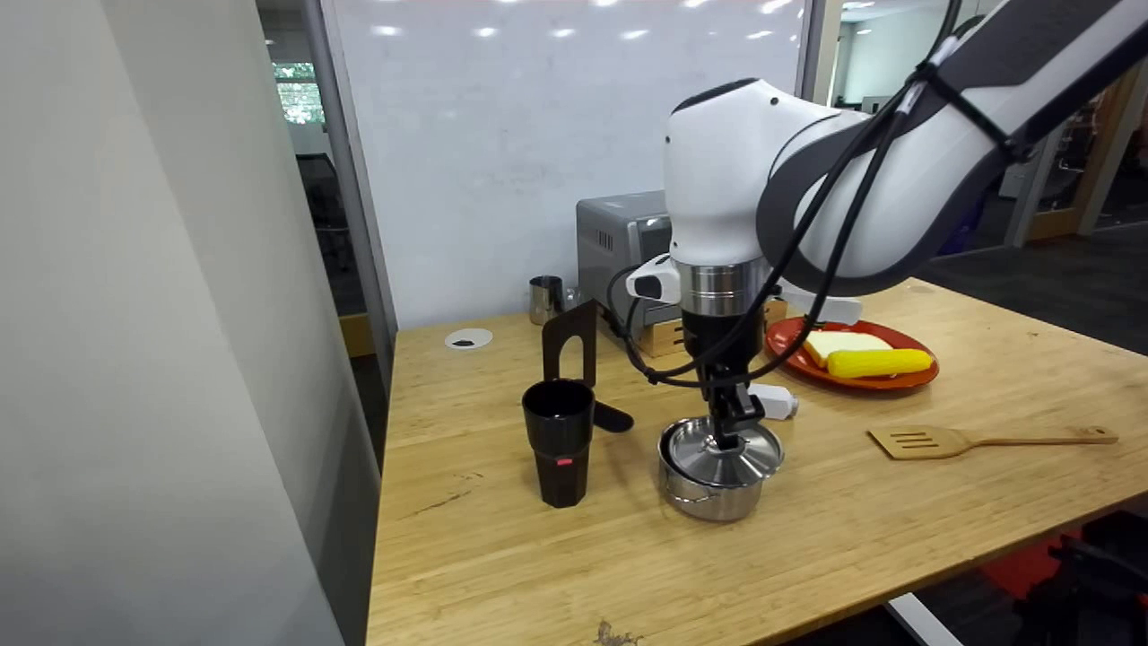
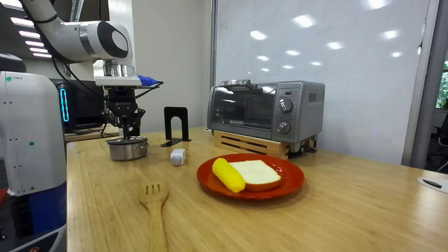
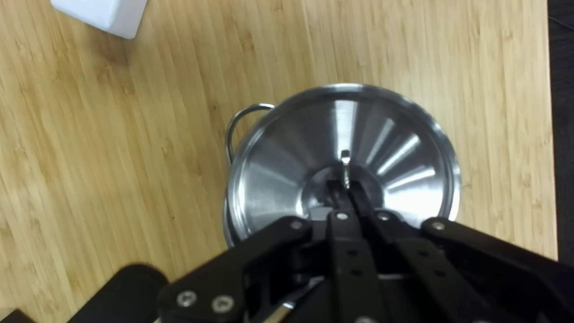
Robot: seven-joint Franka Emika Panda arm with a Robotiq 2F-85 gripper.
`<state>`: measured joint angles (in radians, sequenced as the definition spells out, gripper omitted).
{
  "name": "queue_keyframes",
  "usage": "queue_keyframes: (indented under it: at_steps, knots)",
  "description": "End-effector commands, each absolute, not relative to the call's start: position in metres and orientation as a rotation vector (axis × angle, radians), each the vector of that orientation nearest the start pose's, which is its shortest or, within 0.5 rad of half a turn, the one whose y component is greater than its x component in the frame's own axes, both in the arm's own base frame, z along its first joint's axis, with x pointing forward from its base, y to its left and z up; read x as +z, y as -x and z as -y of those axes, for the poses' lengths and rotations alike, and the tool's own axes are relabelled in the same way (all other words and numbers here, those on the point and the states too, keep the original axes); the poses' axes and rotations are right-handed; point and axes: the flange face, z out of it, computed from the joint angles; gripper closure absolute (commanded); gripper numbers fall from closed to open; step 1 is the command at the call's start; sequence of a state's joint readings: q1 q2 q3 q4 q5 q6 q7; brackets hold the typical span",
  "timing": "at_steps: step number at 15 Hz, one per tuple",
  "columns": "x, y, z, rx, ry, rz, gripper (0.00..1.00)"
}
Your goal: Pick the lid and cover the pot
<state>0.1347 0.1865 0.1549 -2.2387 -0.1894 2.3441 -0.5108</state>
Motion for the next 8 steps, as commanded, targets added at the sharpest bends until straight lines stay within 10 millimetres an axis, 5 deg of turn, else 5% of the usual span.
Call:
queue_keyframes:
  at_steps: [1, 8]
  knots:
    - [0.2826, -0.5079, -0.1499, 0.104, 2.866, 1.533, 0.99]
    - [0.2802, -0.5089, -0.1504, 0.082, 2.847, 1.588, 0.99]
